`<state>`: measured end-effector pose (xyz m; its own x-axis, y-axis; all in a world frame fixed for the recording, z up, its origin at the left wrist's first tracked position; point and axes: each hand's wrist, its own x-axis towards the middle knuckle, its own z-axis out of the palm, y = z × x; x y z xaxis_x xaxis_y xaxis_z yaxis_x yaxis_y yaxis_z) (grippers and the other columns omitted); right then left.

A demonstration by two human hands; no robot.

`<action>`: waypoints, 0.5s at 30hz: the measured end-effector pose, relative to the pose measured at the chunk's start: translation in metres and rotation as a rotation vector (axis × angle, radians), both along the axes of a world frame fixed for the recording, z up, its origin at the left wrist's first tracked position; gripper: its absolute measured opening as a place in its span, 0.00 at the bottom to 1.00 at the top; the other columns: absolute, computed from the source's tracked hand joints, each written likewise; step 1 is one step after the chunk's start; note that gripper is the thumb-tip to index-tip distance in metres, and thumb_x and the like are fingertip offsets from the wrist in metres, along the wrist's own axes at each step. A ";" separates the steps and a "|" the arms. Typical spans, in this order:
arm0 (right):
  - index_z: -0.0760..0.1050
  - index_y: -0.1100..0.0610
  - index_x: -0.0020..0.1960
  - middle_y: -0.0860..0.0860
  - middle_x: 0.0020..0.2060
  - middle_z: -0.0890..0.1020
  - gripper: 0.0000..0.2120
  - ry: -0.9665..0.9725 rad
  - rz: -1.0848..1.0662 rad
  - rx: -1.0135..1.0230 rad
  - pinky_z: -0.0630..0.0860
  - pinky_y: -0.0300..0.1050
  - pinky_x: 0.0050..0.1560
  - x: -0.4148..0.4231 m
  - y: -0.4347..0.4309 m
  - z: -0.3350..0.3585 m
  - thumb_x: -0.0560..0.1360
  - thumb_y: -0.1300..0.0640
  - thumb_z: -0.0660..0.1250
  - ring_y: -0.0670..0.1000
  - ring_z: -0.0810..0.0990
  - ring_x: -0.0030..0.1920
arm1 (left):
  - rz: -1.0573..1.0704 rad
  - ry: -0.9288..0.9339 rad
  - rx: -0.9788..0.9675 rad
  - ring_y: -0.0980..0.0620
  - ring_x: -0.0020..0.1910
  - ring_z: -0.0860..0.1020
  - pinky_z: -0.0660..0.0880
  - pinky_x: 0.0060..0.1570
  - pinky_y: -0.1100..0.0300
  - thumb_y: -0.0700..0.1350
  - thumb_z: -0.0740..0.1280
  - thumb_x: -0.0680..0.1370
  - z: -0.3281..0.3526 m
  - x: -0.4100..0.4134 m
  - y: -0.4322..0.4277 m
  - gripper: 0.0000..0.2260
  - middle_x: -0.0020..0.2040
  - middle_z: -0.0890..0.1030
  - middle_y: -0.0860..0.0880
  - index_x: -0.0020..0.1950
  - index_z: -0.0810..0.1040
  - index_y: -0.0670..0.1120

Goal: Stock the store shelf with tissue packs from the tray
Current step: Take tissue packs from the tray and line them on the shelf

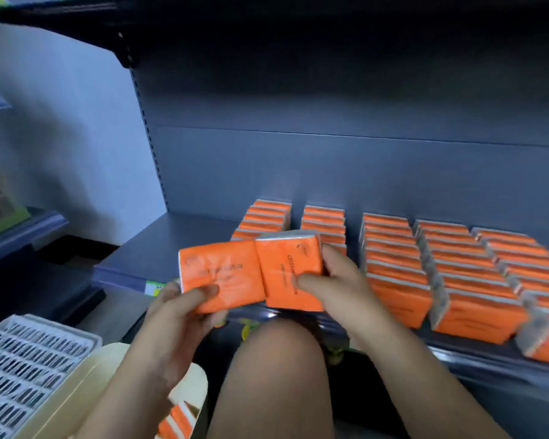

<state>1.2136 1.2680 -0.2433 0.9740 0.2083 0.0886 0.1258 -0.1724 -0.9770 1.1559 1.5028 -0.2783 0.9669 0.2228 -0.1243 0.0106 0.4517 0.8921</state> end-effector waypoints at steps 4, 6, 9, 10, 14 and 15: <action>0.82 0.50 0.55 0.50 0.48 0.87 0.19 -0.120 -0.063 -0.137 0.80 0.52 0.55 -0.004 -0.082 0.032 0.64 0.53 0.75 0.50 0.86 0.49 | -0.203 -0.093 0.133 0.44 0.54 0.86 0.85 0.45 0.50 0.31 0.74 0.65 0.032 0.022 -0.055 0.32 0.61 0.84 0.41 0.69 0.73 0.43; 0.81 0.51 0.57 0.50 0.50 0.87 0.20 -0.159 -0.095 -0.156 0.81 0.52 0.55 -0.009 -0.120 0.038 0.66 0.57 0.75 0.52 0.86 0.52 | -0.296 -0.127 0.212 0.43 0.56 0.85 0.85 0.49 0.46 0.32 0.73 0.63 0.043 0.035 -0.087 0.34 0.61 0.85 0.43 0.69 0.75 0.48; 0.81 0.54 0.57 0.53 0.49 0.88 0.19 -0.184 -0.190 -0.073 0.81 0.49 0.53 -0.014 -0.174 0.032 0.71 0.70 0.75 0.50 0.86 0.50 | -0.394 -0.177 0.318 0.39 0.61 0.83 0.79 0.63 0.38 0.35 0.75 0.64 0.053 0.057 -0.134 0.30 0.61 0.84 0.39 0.66 0.78 0.44; 0.81 0.56 0.58 0.53 0.48 0.88 0.19 -0.202 -0.241 -0.034 0.81 0.47 0.52 -0.016 -0.190 0.024 0.72 0.73 0.74 0.49 0.85 0.48 | -0.418 -0.193 0.355 0.39 0.62 0.82 0.77 0.65 0.37 0.37 0.76 0.65 0.055 0.063 -0.150 0.28 0.61 0.84 0.39 0.65 0.79 0.43; 0.78 0.63 0.59 0.53 0.43 0.87 0.21 -0.230 -0.435 0.125 0.82 0.39 0.42 -0.030 -0.239 -0.004 0.70 0.79 0.72 0.44 0.84 0.40 | -0.497 -0.222 0.373 0.47 0.51 0.86 0.81 0.57 0.44 0.33 0.75 0.72 0.049 0.087 -0.211 0.18 0.52 0.87 0.45 0.61 0.80 0.40; 0.77 0.64 0.60 0.53 0.43 0.86 0.20 -0.216 -0.462 0.146 0.81 0.38 0.40 -0.033 -0.249 -0.005 0.71 0.79 0.71 0.43 0.84 0.38 | -0.521 -0.229 0.376 0.48 0.47 0.86 0.82 0.52 0.48 0.33 0.75 0.73 0.047 0.092 -0.224 0.17 0.49 0.87 0.46 0.59 0.80 0.43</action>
